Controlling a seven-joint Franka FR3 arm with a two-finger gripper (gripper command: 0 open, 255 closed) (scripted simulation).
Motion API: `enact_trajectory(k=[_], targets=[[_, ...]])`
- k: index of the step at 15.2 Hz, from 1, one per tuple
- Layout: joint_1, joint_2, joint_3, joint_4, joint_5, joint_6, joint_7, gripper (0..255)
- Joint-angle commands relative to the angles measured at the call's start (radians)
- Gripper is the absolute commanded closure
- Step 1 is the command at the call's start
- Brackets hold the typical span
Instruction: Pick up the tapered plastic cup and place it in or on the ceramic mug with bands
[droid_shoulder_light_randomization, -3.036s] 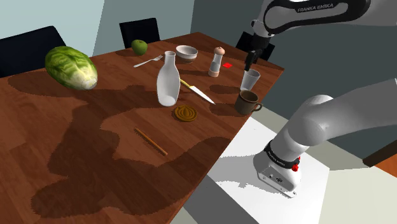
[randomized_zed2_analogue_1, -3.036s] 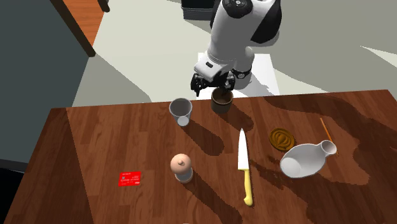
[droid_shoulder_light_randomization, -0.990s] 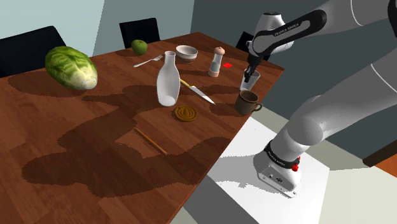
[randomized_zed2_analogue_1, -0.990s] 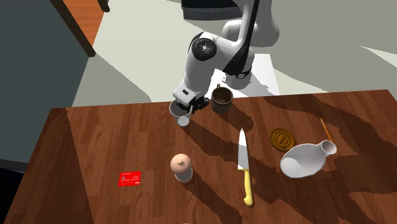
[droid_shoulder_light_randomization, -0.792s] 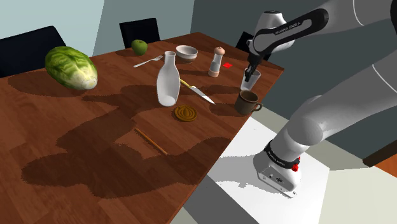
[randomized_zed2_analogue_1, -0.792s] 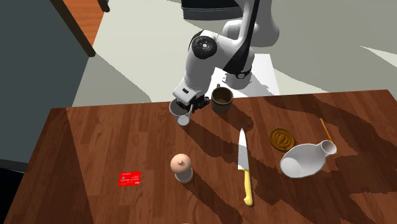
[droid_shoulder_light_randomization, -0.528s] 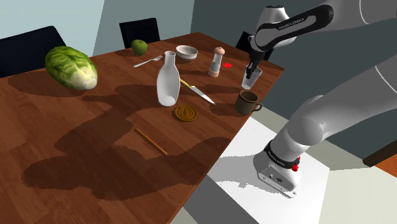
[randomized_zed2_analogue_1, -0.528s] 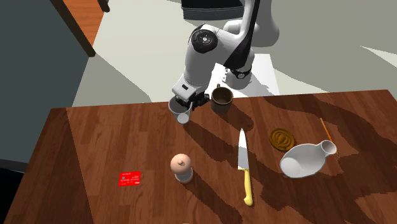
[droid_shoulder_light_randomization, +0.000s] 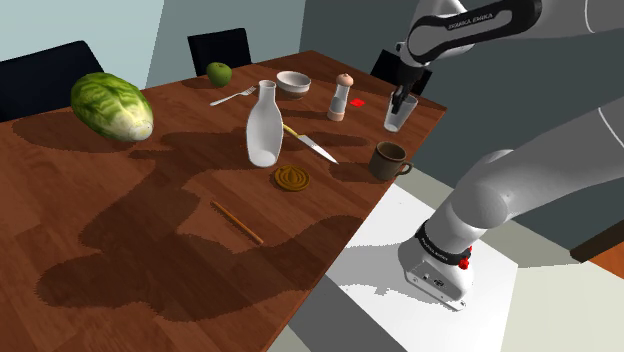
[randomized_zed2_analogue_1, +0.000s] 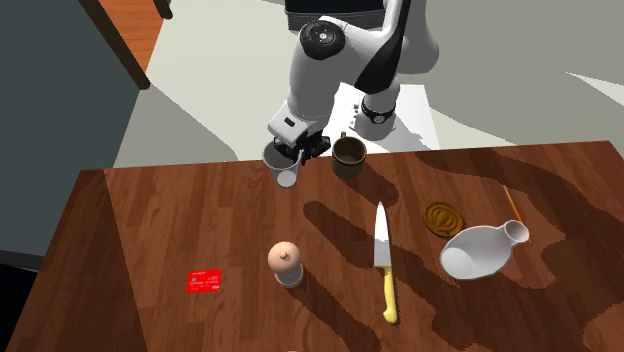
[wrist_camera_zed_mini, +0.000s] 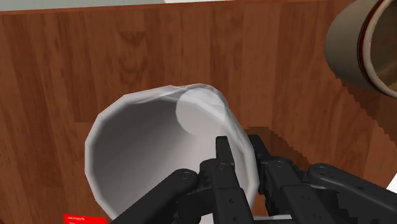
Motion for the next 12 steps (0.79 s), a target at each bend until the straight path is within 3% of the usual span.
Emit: enact_trajectory(k=[1, 12], targets=[[0.001, -0.009, 0.004, 0.020, 0.004, -0.028, -0.005, 255], [0.007, -0.052, 0.035, 0.135, 0.024, -0.185, -0.024, 255]])
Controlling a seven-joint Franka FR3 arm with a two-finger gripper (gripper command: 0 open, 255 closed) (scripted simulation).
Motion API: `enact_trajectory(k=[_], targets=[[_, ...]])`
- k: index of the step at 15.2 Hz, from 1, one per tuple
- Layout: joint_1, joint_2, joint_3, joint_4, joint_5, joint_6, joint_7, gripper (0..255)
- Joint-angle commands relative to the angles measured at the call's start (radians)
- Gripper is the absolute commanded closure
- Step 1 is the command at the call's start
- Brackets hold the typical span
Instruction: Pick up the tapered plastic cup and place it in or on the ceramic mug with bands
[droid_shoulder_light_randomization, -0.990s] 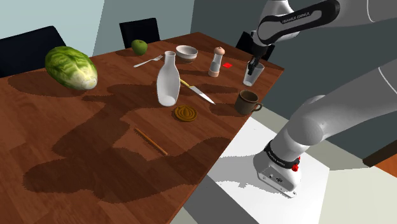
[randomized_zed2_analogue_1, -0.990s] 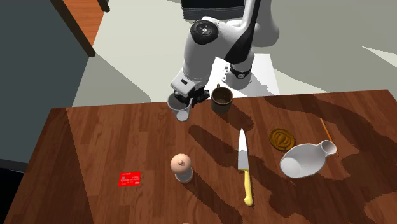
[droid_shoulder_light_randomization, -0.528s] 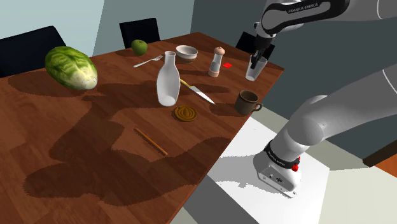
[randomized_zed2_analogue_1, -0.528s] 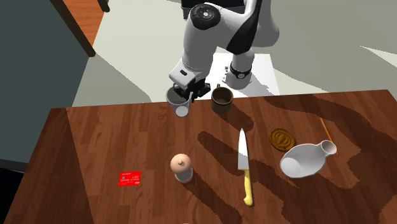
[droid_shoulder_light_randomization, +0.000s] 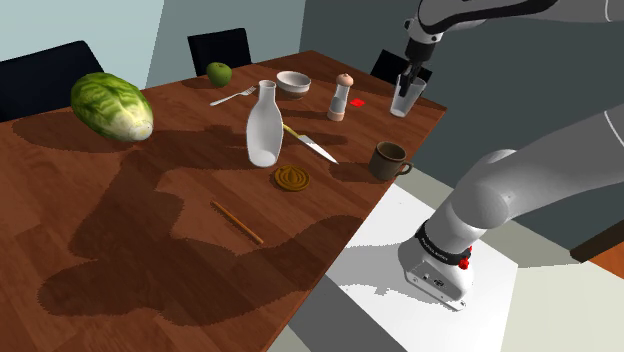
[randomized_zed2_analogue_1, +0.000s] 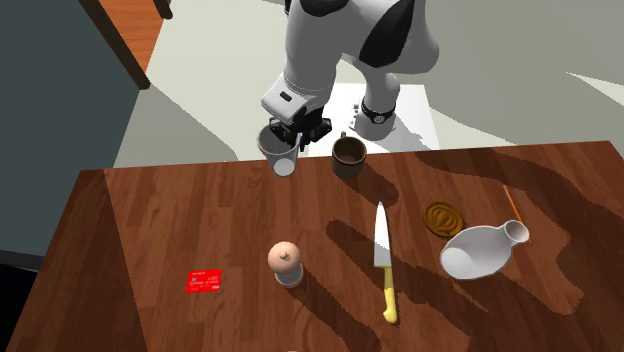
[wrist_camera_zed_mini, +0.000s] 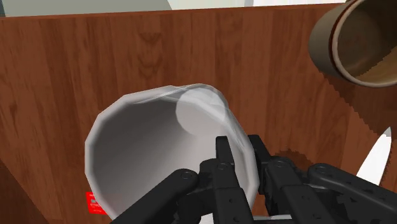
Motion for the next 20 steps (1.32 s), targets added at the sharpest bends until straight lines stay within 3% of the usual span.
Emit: enact_trajectory(k=[1, 7, 13, 20], targets=[[0.000, -0.009, 0.006, 0.018, 0.003, -0.027, -0.002, 255], [0.004, -0.017, 0.019, 0.085, 0.013, -0.101, -0.013, 255], [0.000, -0.224, 0.139, -0.042, 0.020, -0.210, 0.090, 255], [0.018, -0.436, 0.285, -0.135, 0.094, -0.359, 0.199, 255]])
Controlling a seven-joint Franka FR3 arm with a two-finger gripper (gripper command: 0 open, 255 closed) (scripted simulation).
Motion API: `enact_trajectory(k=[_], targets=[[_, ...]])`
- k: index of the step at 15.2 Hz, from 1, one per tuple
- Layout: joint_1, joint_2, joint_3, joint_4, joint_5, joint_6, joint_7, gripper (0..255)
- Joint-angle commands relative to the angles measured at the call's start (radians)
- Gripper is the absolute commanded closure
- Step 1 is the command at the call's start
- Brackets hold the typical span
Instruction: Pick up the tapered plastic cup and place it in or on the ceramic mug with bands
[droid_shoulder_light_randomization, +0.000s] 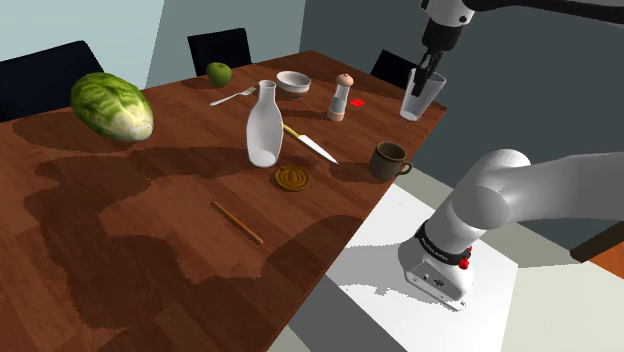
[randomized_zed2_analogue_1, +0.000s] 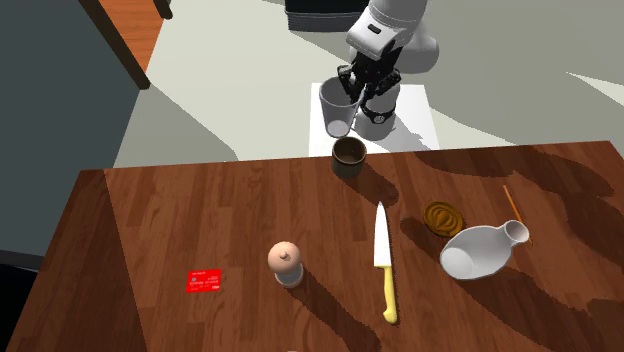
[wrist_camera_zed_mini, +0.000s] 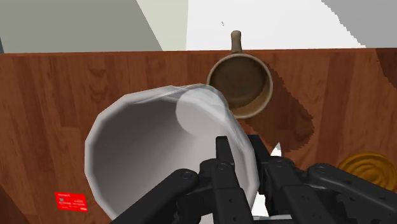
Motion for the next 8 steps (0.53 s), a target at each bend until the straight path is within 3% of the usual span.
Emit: enact_trajectory(k=[1, 3, 8], targets=[[0.006, -0.064, 0.038, -0.027, 0.024, -0.045, 0.027, 255], [0.017, -0.115, 0.082, -0.039, 0.057, -0.090, 0.059, 255], [0.015, -0.136, 0.075, -0.117, 0.051, -0.034, 0.067, 255]])
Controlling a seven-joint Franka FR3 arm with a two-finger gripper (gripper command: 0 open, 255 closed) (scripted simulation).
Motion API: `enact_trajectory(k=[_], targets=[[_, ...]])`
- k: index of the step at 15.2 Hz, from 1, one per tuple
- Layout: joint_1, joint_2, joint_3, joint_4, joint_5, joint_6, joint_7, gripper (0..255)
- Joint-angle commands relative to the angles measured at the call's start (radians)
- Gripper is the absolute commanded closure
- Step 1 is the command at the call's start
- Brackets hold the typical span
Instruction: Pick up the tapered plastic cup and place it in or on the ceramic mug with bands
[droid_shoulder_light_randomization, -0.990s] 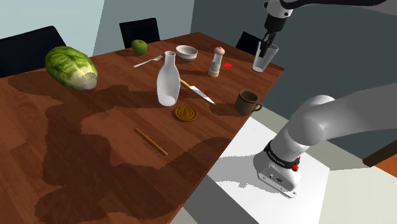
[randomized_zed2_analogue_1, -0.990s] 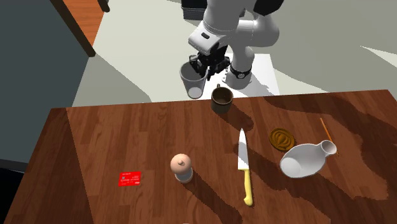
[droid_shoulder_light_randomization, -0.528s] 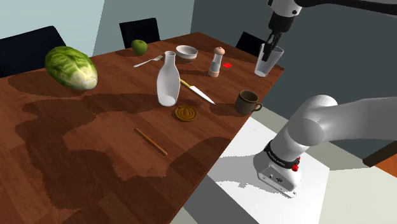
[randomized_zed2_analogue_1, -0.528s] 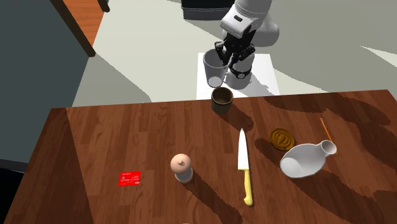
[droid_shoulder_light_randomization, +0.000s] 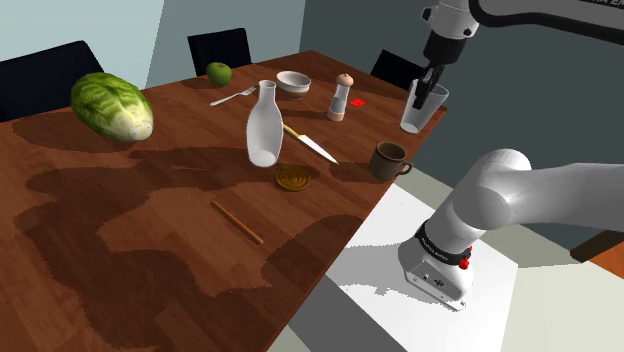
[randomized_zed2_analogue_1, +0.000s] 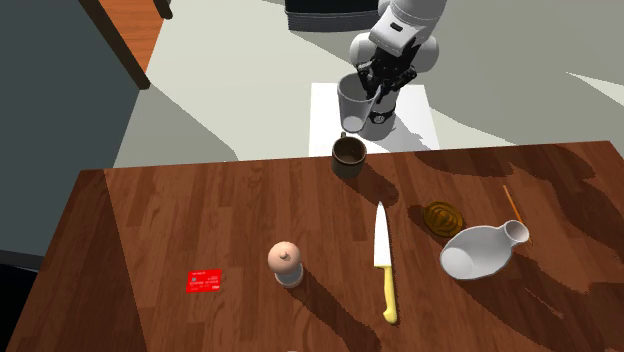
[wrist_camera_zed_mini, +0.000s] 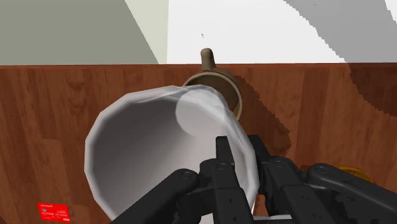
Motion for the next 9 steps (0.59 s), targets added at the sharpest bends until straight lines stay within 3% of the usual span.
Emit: enact_trajectory(k=[1, 9], targets=[[0.000, -0.012, 0.000, -0.032, -0.001, 0.020, 0.005, 255], [-0.004, -0.034, -0.012, -0.149, -0.013, 0.114, 0.019, 255]])
